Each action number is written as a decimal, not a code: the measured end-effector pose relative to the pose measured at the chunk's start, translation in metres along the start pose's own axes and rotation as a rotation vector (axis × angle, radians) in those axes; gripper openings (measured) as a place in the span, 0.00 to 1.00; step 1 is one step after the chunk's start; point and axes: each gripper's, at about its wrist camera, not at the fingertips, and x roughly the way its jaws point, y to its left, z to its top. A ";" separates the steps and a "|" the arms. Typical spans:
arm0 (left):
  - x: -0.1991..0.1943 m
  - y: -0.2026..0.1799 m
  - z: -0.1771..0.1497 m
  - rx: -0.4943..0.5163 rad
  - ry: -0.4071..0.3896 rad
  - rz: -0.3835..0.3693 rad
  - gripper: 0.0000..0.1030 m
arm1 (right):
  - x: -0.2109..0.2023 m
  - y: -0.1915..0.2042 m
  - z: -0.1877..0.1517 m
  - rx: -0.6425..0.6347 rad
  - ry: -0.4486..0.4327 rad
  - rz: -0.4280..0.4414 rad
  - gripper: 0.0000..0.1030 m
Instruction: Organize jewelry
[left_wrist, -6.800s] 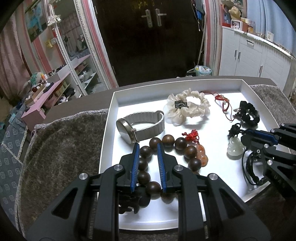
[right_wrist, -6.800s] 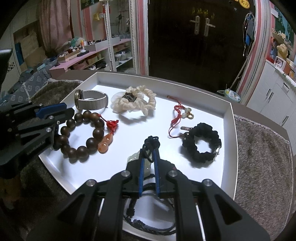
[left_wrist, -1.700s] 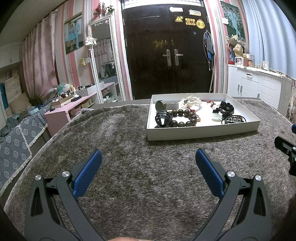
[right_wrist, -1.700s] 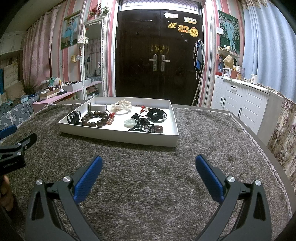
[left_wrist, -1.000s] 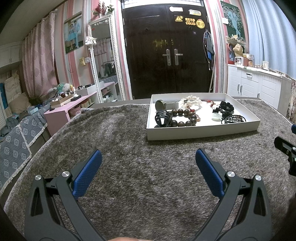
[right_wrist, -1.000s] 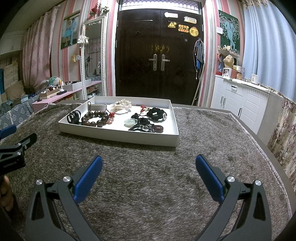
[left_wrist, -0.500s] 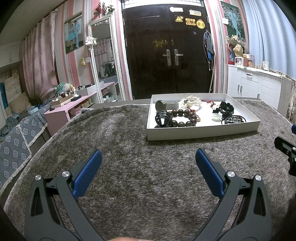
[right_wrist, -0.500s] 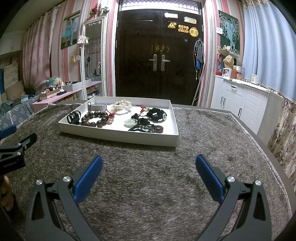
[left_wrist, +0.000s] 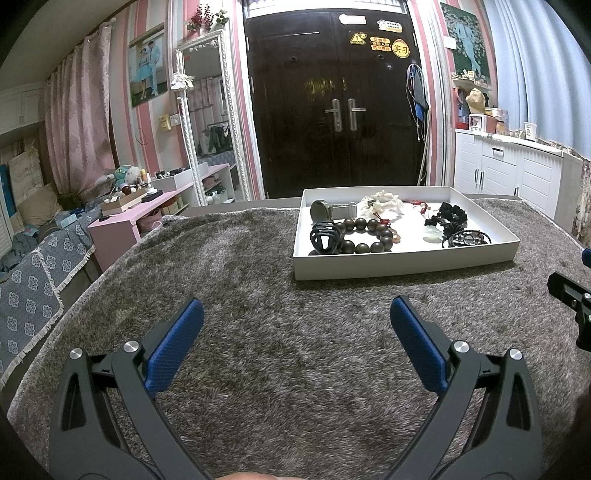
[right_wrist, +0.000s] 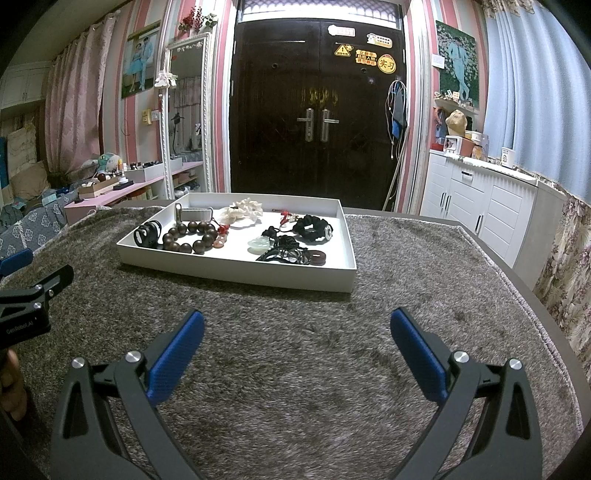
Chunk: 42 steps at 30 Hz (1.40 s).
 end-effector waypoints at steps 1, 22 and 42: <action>0.000 0.000 0.000 0.000 0.000 0.000 0.97 | 0.000 0.000 0.000 0.000 0.000 0.000 0.98; 0.000 0.000 0.000 -0.002 -0.001 0.000 0.97 | 0.000 0.000 0.000 0.000 0.000 0.000 0.98; 0.000 0.004 0.002 -0.013 -0.001 0.009 0.97 | 0.000 0.000 0.000 0.000 0.000 0.000 0.98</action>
